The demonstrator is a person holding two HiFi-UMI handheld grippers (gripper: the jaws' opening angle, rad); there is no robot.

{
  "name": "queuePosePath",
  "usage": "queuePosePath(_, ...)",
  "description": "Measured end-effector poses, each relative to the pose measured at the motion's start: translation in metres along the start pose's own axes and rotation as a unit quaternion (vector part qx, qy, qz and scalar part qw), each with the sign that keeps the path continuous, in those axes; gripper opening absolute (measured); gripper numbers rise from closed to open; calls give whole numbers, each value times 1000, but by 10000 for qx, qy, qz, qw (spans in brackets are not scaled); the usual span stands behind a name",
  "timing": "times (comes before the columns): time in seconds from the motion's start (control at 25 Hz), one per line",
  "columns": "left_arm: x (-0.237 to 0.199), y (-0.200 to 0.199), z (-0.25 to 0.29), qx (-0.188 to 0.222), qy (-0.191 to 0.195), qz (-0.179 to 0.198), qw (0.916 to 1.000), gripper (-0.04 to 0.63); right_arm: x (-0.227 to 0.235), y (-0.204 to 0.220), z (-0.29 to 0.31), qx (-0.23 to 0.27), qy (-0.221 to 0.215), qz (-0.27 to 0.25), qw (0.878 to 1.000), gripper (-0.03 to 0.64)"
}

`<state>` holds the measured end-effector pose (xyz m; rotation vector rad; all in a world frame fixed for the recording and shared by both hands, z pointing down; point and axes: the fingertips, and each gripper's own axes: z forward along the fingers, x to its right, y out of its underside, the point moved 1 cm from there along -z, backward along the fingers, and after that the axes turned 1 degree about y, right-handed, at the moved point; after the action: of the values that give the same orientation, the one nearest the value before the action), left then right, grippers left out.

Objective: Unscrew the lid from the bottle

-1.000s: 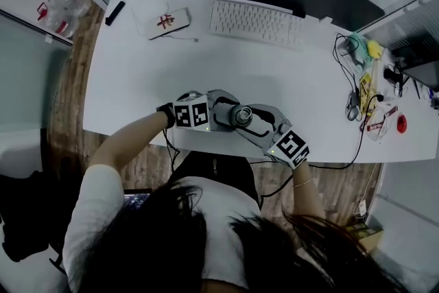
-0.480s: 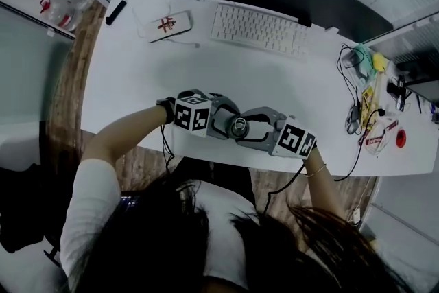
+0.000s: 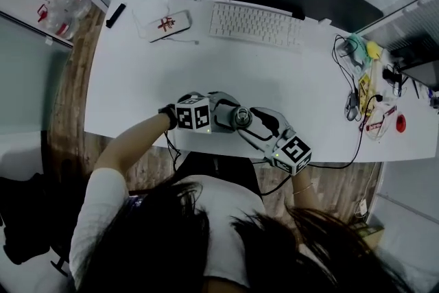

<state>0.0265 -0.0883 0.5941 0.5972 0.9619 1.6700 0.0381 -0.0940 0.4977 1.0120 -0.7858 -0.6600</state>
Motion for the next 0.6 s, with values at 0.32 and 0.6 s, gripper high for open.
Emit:
queuePosePath(0.32,4,2,1,189,-906,-629,9937,370,-4,10,4,463,1772,415,9822,245)
queuePosePath(0.6,5,1,2,241,-1310,-903,9870,370,1,11,10,621,2514,570,9642,244)
